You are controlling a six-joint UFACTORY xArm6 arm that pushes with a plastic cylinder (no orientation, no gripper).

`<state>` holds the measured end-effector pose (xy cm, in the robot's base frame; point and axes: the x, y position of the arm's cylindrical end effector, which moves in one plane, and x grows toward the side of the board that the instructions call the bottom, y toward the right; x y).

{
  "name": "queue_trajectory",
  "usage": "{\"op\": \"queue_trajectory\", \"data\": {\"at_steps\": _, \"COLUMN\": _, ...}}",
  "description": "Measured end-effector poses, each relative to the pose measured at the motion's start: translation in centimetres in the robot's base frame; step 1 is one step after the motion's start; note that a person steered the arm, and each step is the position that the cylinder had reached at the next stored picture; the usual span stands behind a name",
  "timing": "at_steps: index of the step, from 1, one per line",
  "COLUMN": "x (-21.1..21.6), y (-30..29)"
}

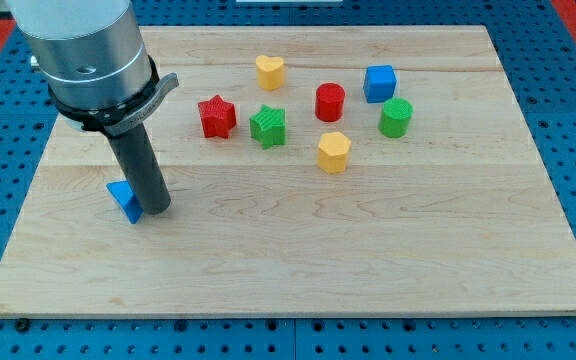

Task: Move your arm to the yellow hexagon

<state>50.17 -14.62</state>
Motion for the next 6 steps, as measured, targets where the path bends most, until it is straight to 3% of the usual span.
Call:
{"op": "queue_trajectory", "data": {"at_steps": 2, "x": 1.6, "y": 11.0}}
{"op": "queue_trajectory", "data": {"at_steps": 3, "x": 0.7, "y": 13.3}}
{"op": "queue_trajectory", "data": {"at_steps": 6, "x": -5.6, "y": 21.3}}
